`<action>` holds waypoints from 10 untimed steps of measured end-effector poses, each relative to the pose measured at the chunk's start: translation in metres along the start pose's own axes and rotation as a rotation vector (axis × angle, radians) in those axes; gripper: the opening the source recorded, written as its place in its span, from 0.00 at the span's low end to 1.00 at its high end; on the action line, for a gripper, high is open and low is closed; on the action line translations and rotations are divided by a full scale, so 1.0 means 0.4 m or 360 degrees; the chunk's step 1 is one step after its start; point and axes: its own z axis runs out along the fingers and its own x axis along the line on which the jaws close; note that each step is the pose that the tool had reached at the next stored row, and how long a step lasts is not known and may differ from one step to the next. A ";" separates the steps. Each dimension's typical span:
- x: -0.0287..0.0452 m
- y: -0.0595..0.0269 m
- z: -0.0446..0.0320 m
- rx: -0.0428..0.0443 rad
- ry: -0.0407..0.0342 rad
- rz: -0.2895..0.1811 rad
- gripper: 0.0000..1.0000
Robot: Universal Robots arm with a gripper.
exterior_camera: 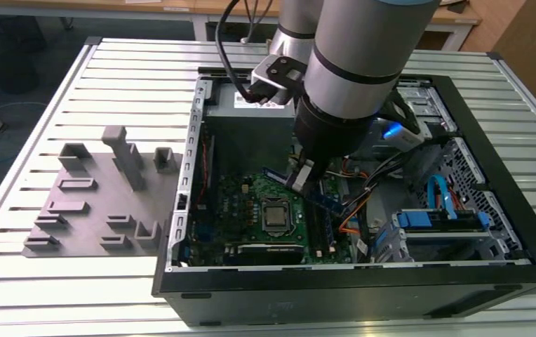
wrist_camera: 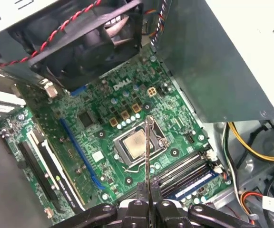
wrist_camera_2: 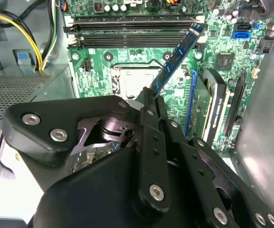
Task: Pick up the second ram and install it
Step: 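Insert the second ram into the second slot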
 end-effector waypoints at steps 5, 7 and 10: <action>0.000 -0.001 0.006 0.0004 -0.0008 0.0135 0.11; 0.000 -0.001 0.008 0.0006 -0.0011 0.0193 0.11; 0.000 -0.001 0.010 0.0007 -0.0017 0.0270 0.11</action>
